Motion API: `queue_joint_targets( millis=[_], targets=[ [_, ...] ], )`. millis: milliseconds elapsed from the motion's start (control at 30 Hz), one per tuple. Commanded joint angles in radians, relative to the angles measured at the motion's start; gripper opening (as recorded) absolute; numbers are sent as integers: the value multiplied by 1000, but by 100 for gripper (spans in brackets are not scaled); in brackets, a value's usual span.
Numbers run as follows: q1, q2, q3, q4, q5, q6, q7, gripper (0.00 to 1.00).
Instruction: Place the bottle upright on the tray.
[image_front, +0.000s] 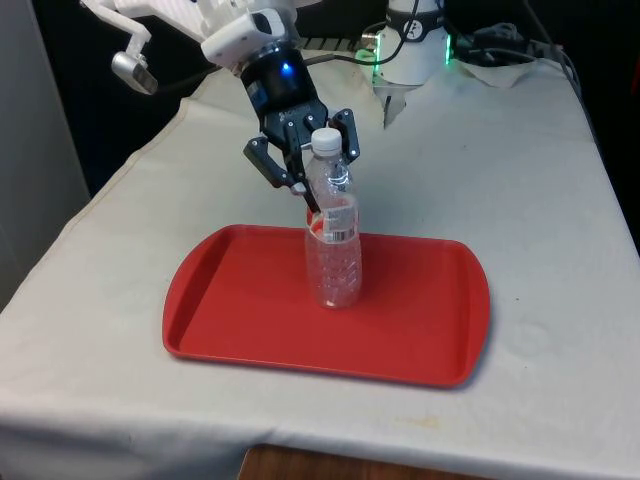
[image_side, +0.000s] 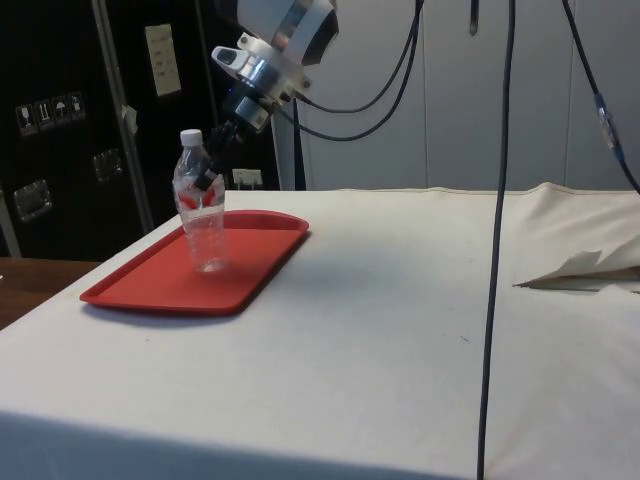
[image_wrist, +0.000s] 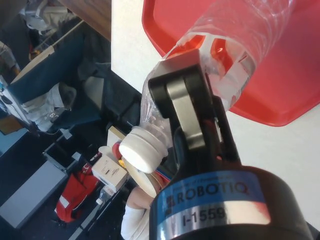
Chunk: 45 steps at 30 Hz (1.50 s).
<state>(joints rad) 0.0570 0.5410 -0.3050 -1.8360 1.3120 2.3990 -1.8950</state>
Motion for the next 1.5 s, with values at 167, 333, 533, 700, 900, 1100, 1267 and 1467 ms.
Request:
queue_joint_targets(
  millis=[167,333,533,700,900,1100,1267,1467],
  targets=[
    [1,2,-2,0,1,3,-1,4],
    [1,1,-2,0,1,-1,1,47],
    [0,1,-3,1,1,-3,1,91],
    [0,1,-3,1,1,-4,1,100],
    [0,-2,-3,-3,1,-7,-1,100],
    [-1,-9,-11,-15,2,-18,-8,100],
    [-1,-17,-21,-29,4,-26,-18,100],
    [-2,-27,-30,-46,6,-37,-30,100]
  ],
)
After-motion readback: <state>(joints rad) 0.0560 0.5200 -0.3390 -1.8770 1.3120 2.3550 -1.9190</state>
